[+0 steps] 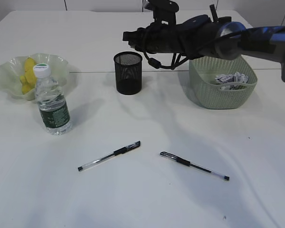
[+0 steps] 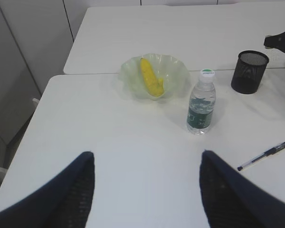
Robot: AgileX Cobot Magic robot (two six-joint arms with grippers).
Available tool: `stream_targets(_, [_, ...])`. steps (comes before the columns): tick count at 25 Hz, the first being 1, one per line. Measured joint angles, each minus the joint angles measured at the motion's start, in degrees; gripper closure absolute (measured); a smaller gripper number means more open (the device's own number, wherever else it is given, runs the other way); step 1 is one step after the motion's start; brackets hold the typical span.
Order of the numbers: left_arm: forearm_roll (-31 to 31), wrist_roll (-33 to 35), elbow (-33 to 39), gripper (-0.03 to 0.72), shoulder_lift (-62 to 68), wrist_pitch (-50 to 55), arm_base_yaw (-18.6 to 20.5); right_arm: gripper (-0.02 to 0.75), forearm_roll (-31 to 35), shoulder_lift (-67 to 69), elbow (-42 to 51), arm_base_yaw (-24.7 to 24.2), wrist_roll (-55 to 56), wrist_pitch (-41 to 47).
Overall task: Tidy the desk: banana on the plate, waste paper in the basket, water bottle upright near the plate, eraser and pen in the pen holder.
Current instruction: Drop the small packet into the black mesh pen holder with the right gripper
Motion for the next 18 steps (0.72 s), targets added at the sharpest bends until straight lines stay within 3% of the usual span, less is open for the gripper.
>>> stream_targets(9, [-0.10, 0.00, 0.00, 0.204, 0.02, 0.82, 0.00, 0.573, 1.16, 3.75, -6.89, 0.00, -0.37, 1.32])
stream_targets(18, [-0.12, 0.00, 0.00, 0.204, 0.02, 1.08, 0.00, 0.573, 4.15, 7.16, -7.97, 0.00, -0.48, 2.40])
